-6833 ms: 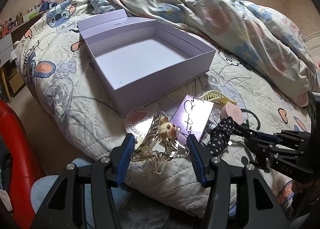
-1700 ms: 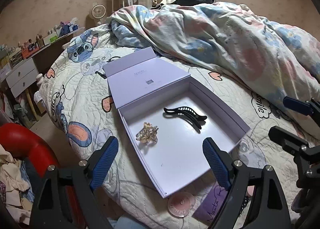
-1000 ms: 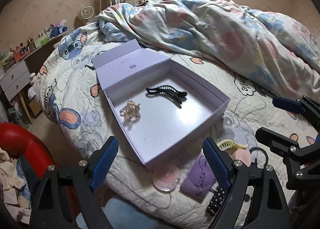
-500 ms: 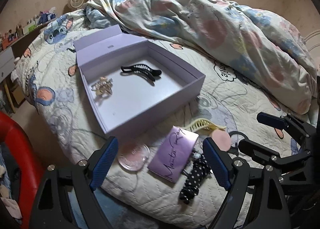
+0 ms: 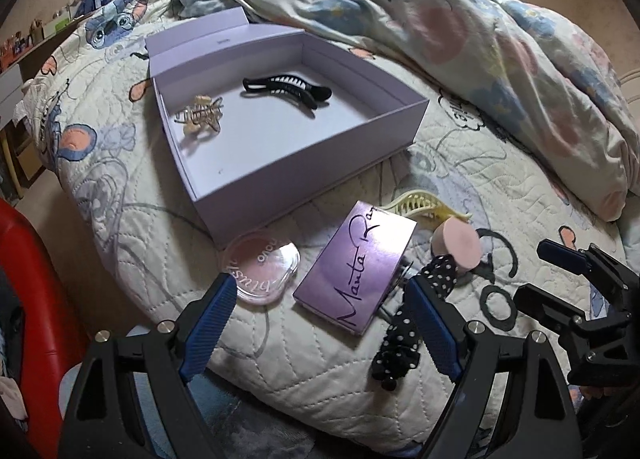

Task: Organize rigid objects
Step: 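Grasp the purple Manta Ray card with the left gripper and lift it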

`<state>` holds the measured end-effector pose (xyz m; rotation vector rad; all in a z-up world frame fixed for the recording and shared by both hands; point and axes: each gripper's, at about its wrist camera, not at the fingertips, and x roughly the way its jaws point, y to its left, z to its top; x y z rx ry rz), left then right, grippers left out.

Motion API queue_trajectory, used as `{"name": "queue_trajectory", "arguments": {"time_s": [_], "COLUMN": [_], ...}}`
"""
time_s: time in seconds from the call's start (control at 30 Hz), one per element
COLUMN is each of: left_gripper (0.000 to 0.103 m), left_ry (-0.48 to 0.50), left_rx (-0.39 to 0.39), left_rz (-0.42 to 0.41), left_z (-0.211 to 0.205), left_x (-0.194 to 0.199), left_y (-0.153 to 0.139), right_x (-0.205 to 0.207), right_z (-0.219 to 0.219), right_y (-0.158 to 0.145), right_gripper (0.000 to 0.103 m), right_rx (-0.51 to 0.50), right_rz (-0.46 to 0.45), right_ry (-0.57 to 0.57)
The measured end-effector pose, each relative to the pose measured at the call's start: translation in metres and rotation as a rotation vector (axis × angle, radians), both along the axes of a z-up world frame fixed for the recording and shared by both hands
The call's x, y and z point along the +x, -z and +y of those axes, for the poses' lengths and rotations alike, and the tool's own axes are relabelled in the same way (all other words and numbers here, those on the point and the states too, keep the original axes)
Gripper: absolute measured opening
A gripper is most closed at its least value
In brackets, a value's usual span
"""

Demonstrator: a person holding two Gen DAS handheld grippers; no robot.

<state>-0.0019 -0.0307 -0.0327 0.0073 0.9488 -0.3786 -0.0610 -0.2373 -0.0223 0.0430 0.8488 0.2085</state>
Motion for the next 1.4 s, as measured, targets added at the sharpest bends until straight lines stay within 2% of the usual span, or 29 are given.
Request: {"name": "queue_trajectory", "arguments": {"time_s": [0.33, 0.6, 0.73, 0.83, 0.97, 1.4], "left_gripper": [0.087, 0.086, 0.086, 0.081, 0.059, 0.056], "left_ry": [0.052, 0.136, 0.162, 0.204, 0.248, 0.194], "left_rx": [0.034, 0.030, 0.053, 0.048, 0.056, 0.046], "left_rz": [0.016, 0.052, 0.037, 0.043, 0.069, 0.041], "left_z": [-0.010, -0.023, -0.031, -0.037, -0.044, -0.023], "left_x": [0.016, 0.028, 0.031, 0.032, 0.033, 0.015], "left_y": [0.015, 0.024, 0.027, 0.028, 0.033, 0.017], "right_x": [0.005, 0.015, 0.017, 0.018, 0.020, 0.019], "right_z": [0.008, 0.013, 0.011, 0.009, 0.008, 0.022], "right_y": [0.017, 0.021, 0.021, 0.021, 0.019, 0.018], "right_gripper": [0.081, 0.081, 0.081, 0.081, 0.081, 0.081], "right_rx": [0.006, -0.004, -0.009, -0.007, 0.020, 0.068], "right_rz": [0.030, 0.039, 0.035, 0.038, 0.040, 0.050], "right_ry": [-0.039, -0.066, -0.065, -0.066, -0.071, -0.120]}}
